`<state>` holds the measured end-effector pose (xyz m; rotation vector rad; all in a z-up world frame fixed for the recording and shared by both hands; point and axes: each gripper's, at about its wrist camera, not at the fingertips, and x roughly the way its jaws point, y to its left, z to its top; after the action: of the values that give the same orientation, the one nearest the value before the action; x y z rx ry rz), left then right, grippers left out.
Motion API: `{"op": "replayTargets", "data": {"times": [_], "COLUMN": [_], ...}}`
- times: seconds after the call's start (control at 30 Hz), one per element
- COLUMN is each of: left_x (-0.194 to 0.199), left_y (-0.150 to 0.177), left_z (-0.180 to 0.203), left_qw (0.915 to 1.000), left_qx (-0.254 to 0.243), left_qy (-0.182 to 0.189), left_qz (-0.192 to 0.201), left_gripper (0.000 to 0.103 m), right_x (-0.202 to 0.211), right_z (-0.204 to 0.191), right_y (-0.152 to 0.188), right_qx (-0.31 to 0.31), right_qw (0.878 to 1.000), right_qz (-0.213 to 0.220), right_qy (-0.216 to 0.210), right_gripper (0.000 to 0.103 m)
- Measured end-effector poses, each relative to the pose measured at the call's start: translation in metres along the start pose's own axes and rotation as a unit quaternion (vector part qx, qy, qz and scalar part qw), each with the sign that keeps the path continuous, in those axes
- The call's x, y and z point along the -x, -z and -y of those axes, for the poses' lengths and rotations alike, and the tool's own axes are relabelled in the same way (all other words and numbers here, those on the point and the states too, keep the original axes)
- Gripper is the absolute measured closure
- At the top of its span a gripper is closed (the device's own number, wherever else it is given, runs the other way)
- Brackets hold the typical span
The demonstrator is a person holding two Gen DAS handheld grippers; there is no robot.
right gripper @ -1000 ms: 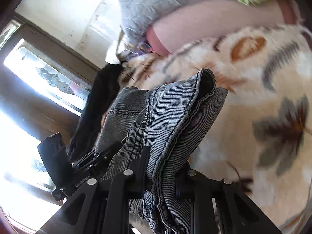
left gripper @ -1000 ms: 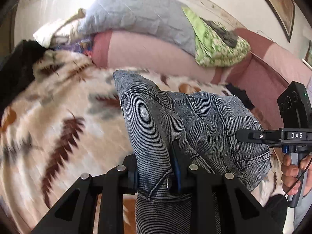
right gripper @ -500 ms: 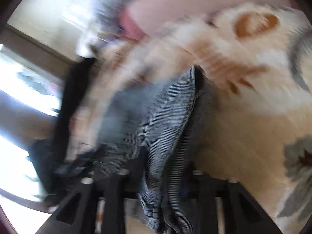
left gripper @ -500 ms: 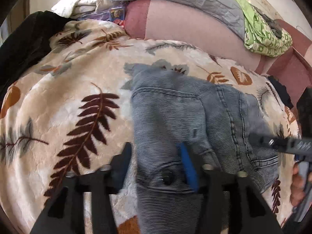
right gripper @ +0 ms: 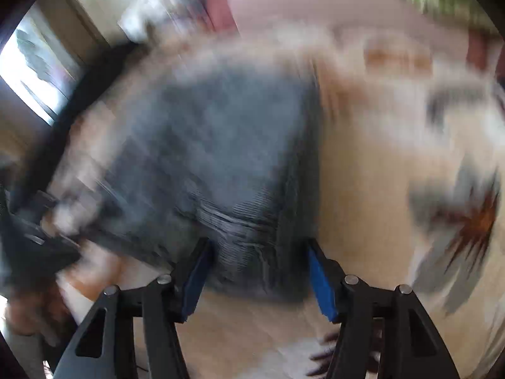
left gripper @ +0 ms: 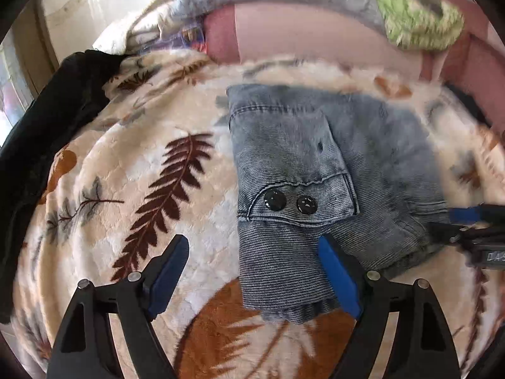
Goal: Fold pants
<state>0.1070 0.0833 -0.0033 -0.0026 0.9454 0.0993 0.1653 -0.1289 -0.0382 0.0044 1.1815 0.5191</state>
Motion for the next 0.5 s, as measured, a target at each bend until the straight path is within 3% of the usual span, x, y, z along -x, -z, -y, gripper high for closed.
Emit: {"op": "replayTargets", "data": {"times": [0.07,0.2,0.27,0.33,0.37,0.43,0.5], "left_x": [0.016,0.038,0.026,0.005,-0.005,-0.015,-0.02], "left_y": [-0.005,-0.014,-0.015,-0.01,-0.006,-0.001,-0.002], "left_z": [-0.005,-0.005,0.0,0.008,0.011,0.005,-0.006], "left_qw": [0.9996,0.9959,0.997,0.9988,0.9991,0.9982,0.9947], "left_qx": [0.015,0.026,0.019,0.003,-0.002,0.02,0.052], "left_qy": [0.013,0.028,0.036,0.041,0.041,0.057,0.087], "left_qz": [0.021,0.082,0.065,0.028,0.01,-0.002,-0.013], "left_gripper": [0.019,0.019,0.019,0.019,0.019,0.019,0.019], "right_x": [0.016,0.054,0.057,0.043,0.028,0.004,-0.036], "right_z": [-0.002,-0.01,-0.007,-0.003,-0.001,0.005,0.023], "right_y": [-0.006,-0.044,-0.074,-0.1,-0.115,-0.128,-0.129], "right_qx": [-0.002,-0.004,-0.036,-0.08,-0.1,-0.118,-0.154], "right_qw": [1.0,0.998,0.993,0.978,0.965,0.96,0.963], "right_qz": [0.002,0.064,0.072,0.052,0.028,0.025,-0.009], "right_qy": [-0.001,-0.029,-0.083,-0.184,-0.243,-0.254,-0.22], "right_gripper": [0.037,0.037,0.037,0.037,0.037,0.037,0.033]}}
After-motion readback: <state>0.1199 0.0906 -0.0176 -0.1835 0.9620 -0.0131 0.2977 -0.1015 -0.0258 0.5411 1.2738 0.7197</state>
